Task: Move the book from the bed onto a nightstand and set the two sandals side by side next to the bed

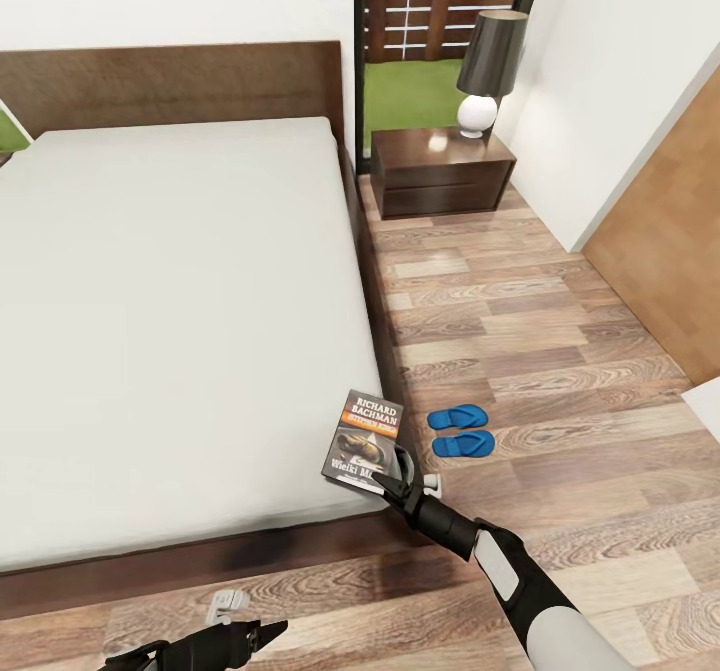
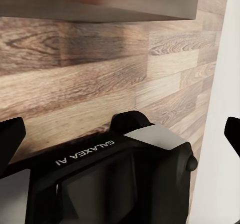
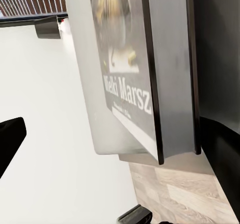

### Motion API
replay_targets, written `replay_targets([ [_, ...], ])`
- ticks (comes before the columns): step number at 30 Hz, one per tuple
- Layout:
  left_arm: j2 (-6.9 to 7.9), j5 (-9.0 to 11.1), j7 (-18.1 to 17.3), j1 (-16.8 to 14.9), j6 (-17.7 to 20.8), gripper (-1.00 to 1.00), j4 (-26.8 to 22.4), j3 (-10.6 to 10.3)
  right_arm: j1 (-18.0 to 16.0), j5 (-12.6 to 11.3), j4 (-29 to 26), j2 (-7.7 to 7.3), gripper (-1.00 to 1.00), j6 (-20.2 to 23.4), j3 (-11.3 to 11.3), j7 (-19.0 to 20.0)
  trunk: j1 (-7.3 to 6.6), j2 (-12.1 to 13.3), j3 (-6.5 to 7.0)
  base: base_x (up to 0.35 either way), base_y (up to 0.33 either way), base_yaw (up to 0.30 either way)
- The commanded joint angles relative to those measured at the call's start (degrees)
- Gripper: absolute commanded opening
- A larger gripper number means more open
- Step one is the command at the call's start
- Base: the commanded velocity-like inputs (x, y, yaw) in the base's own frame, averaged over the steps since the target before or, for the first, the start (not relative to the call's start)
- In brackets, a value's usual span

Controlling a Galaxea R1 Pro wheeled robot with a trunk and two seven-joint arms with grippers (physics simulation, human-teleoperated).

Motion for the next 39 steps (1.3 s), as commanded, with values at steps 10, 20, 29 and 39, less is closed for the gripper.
replay_targets([
  [10,0.03,0.57,-0.13,-0.02,0.16,1.0,-0.01,-0.48,-0.04,-0.13,0.01,0.05,1.0,-0.02,-0.42,0.01,0.0,-0.01,-0.03,0.0,0.0,0.0],
  [20,0.03,0.56,-0.12,-0.02,0.12,1.0,-0.01,-0.48,-0.04,-0.15,0.01,0.05,1.0,-0.02,-0.42,0.01,0.0,-0.01,-0.03,0.0,0.0,0.0],
  [29,0.03,0.54,-0.2,-0.02,0.16,1.0,-0.01,-0.48,-0.04,-0.13,0.01,0.05,1.0,-0.02,-0.42,0.03,0.0,-0.01,-0.03,0.0,0.0,0.0],
  [39,0.03,0.54,-0.28,-0.02,0.2,1.0,-0.01,-0.48,-0.04,-0.12,0.01,0.05,1.0,-0.02,-0.42,0.02,0.66,-1.22,-0.57,0.0,0.0,0.0],
])
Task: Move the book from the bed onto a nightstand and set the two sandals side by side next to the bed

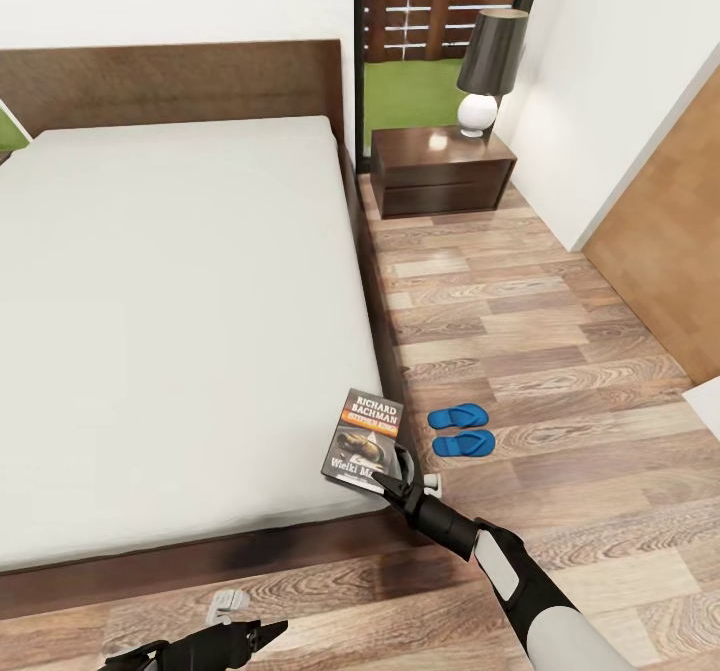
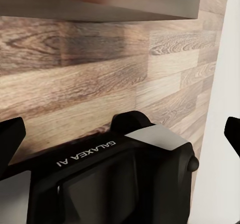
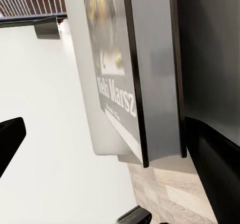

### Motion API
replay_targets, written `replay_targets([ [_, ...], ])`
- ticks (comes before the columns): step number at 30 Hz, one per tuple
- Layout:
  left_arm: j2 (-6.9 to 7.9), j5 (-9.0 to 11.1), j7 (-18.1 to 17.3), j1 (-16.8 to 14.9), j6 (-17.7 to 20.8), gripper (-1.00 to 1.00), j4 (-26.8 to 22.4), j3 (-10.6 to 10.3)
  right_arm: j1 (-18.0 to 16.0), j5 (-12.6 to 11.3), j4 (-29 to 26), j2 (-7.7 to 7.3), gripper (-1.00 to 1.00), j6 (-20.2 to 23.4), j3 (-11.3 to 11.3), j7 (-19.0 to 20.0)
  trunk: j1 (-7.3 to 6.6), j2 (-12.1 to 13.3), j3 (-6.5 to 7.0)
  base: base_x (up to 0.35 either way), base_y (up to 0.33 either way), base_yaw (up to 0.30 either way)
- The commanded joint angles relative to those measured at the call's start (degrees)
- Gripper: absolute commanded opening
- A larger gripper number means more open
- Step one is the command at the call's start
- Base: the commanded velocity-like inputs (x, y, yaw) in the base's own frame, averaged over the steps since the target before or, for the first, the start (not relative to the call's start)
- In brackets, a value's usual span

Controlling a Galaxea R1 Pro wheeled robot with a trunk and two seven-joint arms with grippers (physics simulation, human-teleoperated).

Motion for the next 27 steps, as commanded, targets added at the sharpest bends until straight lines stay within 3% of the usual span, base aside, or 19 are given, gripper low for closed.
replay_targets([
  [1,0.03,0.55,-0.13,-0.02,0.17,1.0,-0.01,-0.48,-0.03,-0.1,0.01,0.06,1.0,0.18,-0.36,0.06,0.0,-0.01,-0.03,0.0,0.0,0.0],
  [27,0.03,0.55,-0.14,-0.02,0.2,1.0,-0.01,-0.48,-0.03,-0.14,0.01,0.06,1.0,0.18,-0.36,0.06,-0.22,0.39,0.15,0.0,0.0,0.0],
])
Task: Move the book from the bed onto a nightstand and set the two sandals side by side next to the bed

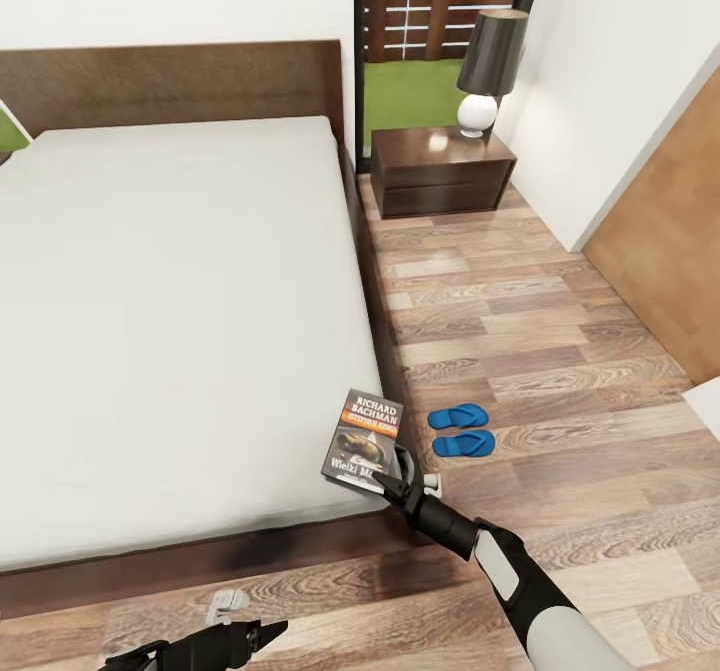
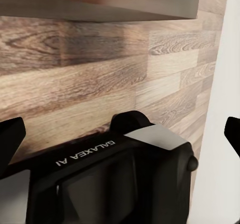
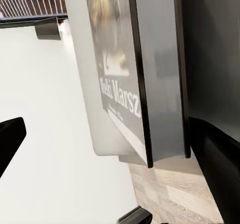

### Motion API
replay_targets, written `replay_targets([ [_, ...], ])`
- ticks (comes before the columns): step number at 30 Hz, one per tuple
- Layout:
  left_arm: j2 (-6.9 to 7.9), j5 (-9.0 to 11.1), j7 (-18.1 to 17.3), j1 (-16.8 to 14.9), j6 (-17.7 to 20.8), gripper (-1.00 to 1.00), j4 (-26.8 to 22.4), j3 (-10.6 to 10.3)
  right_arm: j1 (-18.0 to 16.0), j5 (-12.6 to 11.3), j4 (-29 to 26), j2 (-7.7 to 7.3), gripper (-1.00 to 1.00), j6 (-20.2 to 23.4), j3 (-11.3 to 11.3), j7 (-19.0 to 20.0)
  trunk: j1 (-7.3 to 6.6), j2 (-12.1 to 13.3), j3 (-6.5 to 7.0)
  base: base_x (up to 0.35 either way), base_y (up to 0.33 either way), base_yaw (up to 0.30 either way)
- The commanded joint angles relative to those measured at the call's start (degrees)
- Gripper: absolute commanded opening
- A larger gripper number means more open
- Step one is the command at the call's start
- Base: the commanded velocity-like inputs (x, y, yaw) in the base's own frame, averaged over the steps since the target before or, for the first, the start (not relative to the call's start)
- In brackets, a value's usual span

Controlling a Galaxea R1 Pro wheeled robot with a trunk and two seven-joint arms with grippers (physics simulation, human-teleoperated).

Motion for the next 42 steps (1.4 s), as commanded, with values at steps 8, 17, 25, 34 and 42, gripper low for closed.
replay_targets([
  [8,0.03,0.55,-0.13,-0.02,0.18,1.0,-0.01,-0.48,-0.02,0.01,0.02,0.05,1.0,0.19,-0.35,0.06,-0.89,1.6,0.69,0.0,0.0,0.0],
  [17,0.03,0.55,-0.14,-0.02,0.18,1.0,-0.01,-0.48,-0.02,0.02,0.02,0.05,1.0,0.19,-0.35,0.06,-0.89,1.6,0.69,0.0,0.0,0.0],
  [25,0.03,0.55,-0.14,-0.02,0.18,1.0,-0.01,-0.48,-0.02,0.0,0.02,0.05,1.0,0.19,-0.35,0.06,-0.89,1.6,0.69,0.0,0.0,0.0],
  [34,0.03,0.55,-0.14,-0.02,0.18,1.0,-0.01,-0.48,-0.02,0.0,0.02,0.05,-1.0,0.19,-0.35,0.14,-0.89,1.6,0.69,0.0,0.0,0.0],
  [42,0.03,0.55,-0.14,-0.02,0.16,1.0,-0.01,-0.48,-0.02,0.0,0.02,0.01,-1.0,0.19,-0.35,0.13,-0.89,1.6,0.69,0.0,0.0,0.0],
])
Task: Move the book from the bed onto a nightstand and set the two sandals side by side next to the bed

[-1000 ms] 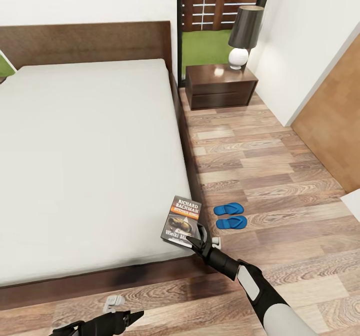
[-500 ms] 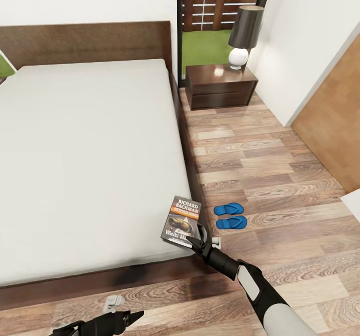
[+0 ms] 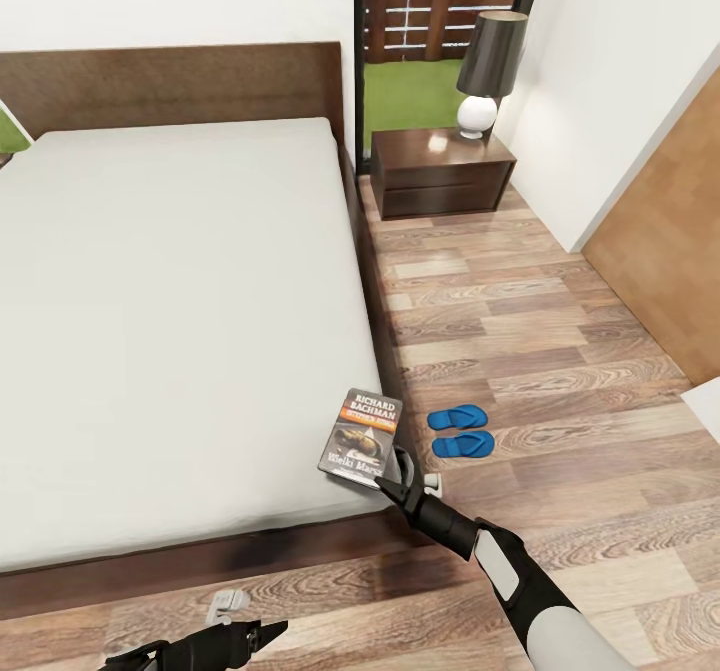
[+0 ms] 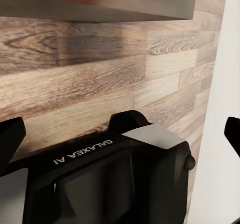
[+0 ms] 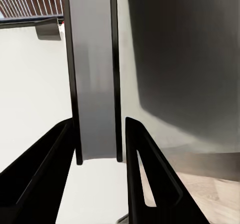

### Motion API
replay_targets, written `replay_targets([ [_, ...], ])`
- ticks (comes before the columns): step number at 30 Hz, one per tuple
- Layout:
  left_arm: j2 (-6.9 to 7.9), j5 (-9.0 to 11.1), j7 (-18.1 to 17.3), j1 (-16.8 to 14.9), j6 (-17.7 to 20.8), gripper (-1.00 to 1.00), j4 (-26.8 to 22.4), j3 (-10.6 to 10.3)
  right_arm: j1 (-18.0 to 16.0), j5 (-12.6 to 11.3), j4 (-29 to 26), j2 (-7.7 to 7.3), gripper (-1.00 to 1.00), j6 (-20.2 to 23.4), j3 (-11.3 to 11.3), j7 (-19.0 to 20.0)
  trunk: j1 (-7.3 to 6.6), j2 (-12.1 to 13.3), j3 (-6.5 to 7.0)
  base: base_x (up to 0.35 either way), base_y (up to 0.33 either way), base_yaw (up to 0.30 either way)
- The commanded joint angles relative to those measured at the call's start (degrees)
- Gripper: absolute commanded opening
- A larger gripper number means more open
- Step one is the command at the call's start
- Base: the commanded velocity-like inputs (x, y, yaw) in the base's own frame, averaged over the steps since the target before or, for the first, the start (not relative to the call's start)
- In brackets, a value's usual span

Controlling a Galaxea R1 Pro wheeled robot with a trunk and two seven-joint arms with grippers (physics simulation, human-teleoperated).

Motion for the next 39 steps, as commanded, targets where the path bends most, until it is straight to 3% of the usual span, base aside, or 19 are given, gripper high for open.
replay_targets([
  [1,0.03,0.55,-0.16,-0.02,0.18,1.0,-0.01,-0.48,-0.02,-0.03,0.02,0.07,-1.0,0.49,-0.29,0.09,0.0,-0.01,-0.03,0.0,0.0,0.0],
  [11,0.03,0.55,-0.2,-0.02,0.19,1.0,-0.01,-0.48,-0.02,0.0,0.02,0.09,-1.0,0.49,-0.29,0.05,0.0,-0.01,-0.03,0.0,0.0,0.0],
  [39,0.03,0.55,-0.29,-0.02,0.19,1.0,-0.01,-0.48,-0.02,0.01,0.02,0.09,-1.0,0.49,-0.29,0.07,-6.15,11.22,5.0,0.0,0.0,0.0],
])
